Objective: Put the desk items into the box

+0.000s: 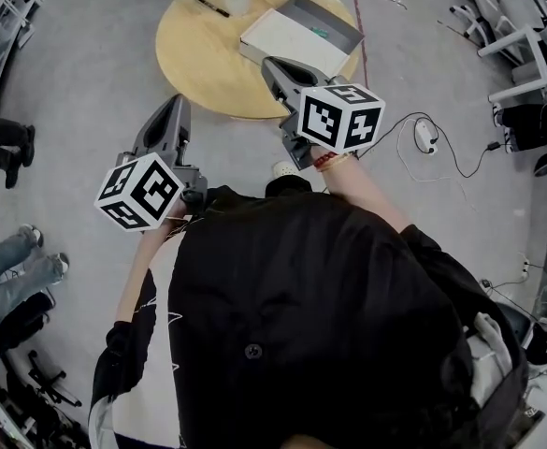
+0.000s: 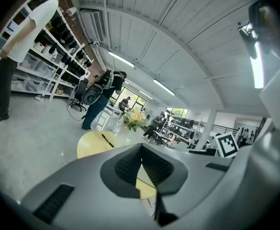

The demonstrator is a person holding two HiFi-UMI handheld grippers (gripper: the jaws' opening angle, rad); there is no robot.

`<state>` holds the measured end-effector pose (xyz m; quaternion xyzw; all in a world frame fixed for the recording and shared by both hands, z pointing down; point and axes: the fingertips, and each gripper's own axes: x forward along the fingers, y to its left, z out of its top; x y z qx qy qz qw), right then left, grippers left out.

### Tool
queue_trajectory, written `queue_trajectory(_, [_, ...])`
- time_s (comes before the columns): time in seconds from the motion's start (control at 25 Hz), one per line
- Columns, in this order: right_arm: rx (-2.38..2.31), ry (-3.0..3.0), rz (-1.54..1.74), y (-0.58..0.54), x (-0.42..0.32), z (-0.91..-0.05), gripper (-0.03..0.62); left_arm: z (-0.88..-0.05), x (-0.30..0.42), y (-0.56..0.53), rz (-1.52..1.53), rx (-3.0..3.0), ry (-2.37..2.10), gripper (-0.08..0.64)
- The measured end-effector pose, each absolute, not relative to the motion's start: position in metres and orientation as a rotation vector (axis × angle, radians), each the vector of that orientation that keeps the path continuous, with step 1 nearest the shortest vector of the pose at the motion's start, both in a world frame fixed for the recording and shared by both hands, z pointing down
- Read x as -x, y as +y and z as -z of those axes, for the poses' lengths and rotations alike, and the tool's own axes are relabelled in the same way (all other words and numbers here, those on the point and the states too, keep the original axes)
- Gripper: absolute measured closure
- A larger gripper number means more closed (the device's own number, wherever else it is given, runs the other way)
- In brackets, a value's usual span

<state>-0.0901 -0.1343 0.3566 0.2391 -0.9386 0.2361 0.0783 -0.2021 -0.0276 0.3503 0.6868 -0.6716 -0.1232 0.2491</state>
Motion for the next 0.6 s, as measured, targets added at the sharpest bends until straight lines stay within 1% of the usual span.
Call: queue_trajectory(0.6, [-0.698,-2.758,-0.712,-0.110,0.100,-0.377,0.588,-0.363,0.211,-0.007,0.317,-1.847,-1.817,0.549])
